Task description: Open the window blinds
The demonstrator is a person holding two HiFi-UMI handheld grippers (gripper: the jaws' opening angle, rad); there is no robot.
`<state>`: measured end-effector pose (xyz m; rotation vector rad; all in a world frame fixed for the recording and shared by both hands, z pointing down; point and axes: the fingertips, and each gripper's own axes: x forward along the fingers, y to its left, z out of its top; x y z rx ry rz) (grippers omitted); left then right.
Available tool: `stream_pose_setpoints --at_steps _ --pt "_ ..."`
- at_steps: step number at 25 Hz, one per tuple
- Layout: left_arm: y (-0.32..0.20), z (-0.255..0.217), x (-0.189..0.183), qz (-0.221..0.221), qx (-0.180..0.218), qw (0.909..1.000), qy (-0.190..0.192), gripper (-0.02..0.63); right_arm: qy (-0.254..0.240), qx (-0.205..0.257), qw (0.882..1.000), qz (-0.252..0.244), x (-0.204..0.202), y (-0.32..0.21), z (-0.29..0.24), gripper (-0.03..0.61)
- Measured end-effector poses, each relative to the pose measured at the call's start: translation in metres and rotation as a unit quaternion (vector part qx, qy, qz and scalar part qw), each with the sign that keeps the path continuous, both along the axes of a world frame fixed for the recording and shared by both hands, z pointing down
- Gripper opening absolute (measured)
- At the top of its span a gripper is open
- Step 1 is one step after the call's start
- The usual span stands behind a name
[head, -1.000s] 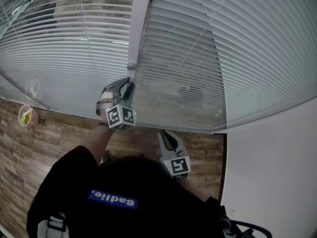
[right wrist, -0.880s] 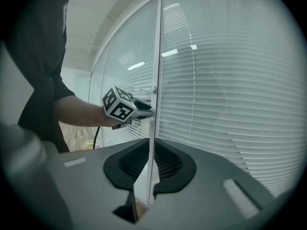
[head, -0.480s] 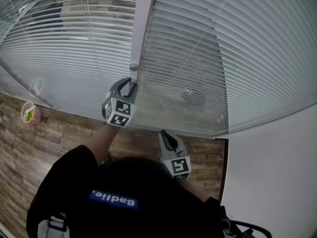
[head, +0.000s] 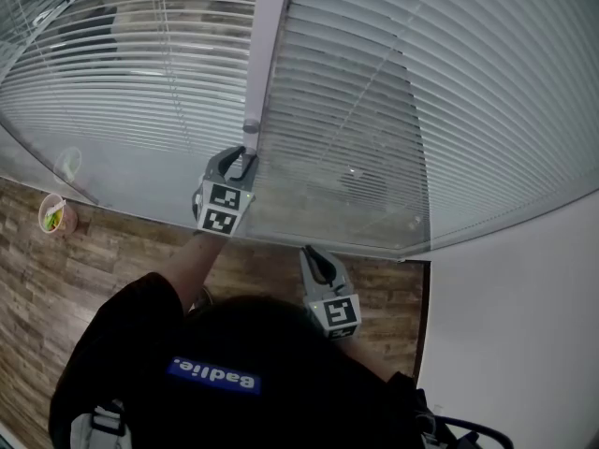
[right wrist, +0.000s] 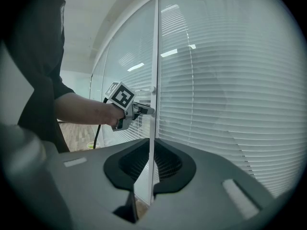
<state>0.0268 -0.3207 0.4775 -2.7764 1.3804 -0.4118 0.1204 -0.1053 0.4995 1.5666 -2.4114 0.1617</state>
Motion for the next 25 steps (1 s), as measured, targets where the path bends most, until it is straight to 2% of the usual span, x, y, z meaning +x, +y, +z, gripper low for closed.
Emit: stream_pose_setpoints --at_steps 3,5,8,10,11,12,13,14,15,16,17,18,19,21,23,25 --pt "0.002 0.005 0.005 0.016 0.061 0.9929 -0.101 0.124 0.002 -0.003 1.000 0.000 -0.001 0.001 0.001 0.032" --pt "0.004 0.007 0.006 0.031 0.103 0.9805 -0.165 0.124 0.002 -0.003 1.000 0.001 -0.001 0.001 0.001 0.032" --pt "0.007 0.008 0.009 0.053 0.158 0.9555 -0.244 0.124 0.002 -0.004 1.000 0.003 -0.002 0.001 0.001 0.034" --pt "0.007 0.009 0.010 0.062 0.181 0.9419 -0.276 0.126 0.002 -0.006 1.000 0.004 -0.001 0.001 0.003 0.035" --pt "0.008 0.009 0.010 0.064 0.186 0.9394 -0.281 0.127 0.004 -0.005 1.000 0.003 -0.001 0.001 0.004 0.038" --pt "0.008 0.009 0.010 0.065 0.185 0.9415 -0.274 0.130 0.005 -0.005 1.000 0.002 -0.001 0.001 0.006 0.044" --pt "0.008 0.009 0.009 0.063 0.175 0.9493 -0.253 0.131 0.007 -0.006 1.000 0.001 -0.002 0.001 0.007 0.052" --pt "0.007 0.009 0.007 0.059 0.153 0.9625 -0.216 0.134 0.008 -0.006 1.000 -0.001 -0.002 0.001 0.007 0.058" --pt "0.006 0.009 0.004 0.052 0.116 0.9787 -0.162 0.143 0.008 -0.005 1.000 -0.001 -0.003 0.000 0.008 0.061" --pt "0.005 0.010 -0.001 0.042 0.066 0.9926 -0.093 0.180 0.007 -0.004 1.000 0.000 -0.003 0.000 0.008 0.064" --pt "0.004 0.011 -0.007 0.032 0.010 0.9993 -0.018 0.195 0.005 -0.005 1.000 0.000 -0.004 0.000 0.008 0.066" --pt "0.004 0.012 -0.012 0.025 -0.043 0.9974 0.053 0.196 0.001 -0.007 1.000 -0.001 -0.005 0.001 0.008 0.066" --pt "0.004 0.011 -0.014 0.022 -0.085 0.9897 0.114 0.196 -0.001 -0.010 1.000 -0.001 -0.007 0.001 0.008 0.066" --pt "0.005 0.008 -0.014 0.023 -0.142 0.9674 0.208 0.196 -0.001 -0.011 1.000 -0.002 -0.007 0.000 0.009 0.067" --pt "0.004 0.006 -0.012 0.024 -0.186 0.9412 0.281 0.195 -0.003 -0.010 1.000 -0.002 -0.008 -0.001 0.009 0.069" --pt "0.001 0.009 -0.012 0.018 -0.219 0.9192 0.327 0.193 -0.004 -0.009 1.000 -0.003 -0.009 -0.001 0.009 0.069"
